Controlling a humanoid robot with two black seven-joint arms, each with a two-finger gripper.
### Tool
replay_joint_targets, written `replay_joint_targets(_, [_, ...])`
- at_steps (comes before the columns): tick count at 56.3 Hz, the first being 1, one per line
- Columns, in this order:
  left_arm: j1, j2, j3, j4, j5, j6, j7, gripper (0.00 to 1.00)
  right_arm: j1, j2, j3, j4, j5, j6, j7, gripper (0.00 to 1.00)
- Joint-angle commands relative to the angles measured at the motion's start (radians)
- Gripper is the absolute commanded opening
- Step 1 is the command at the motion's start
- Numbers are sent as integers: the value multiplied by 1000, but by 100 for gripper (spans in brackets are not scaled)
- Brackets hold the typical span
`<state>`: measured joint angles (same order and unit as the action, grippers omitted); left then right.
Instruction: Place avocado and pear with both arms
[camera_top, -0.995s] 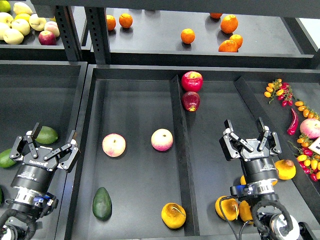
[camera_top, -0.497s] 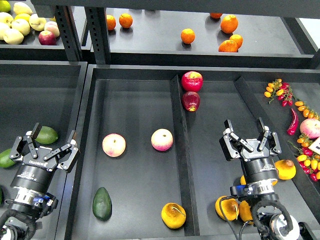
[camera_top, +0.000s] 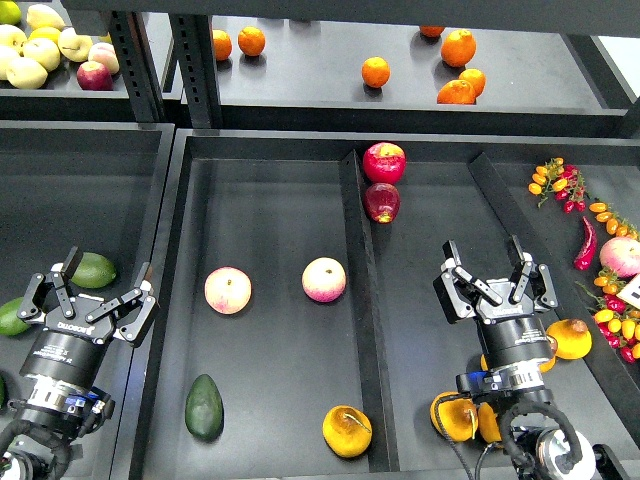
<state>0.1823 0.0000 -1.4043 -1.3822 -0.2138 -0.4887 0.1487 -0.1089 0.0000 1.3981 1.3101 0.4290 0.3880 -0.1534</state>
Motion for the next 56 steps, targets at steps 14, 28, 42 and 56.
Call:
replay_joint_targets(14, [-61,0,-4,0,11,0,5,99,-3,0,1,0,-1,0,0,100])
replay_joint_targets(28, [-242,86,11,8,99,0,137,99,-3,0,-1,-2,-1,0,-2,100])
replay_joint_targets(42, [-457,307,123,22,168,0,296,99,-3,0,-18,-6,-1,0,-2,100])
replay_joint_targets(56, [-592,495,388,20,178,0,340,99,-3,0,-28,-6,-1,0,-3,100])
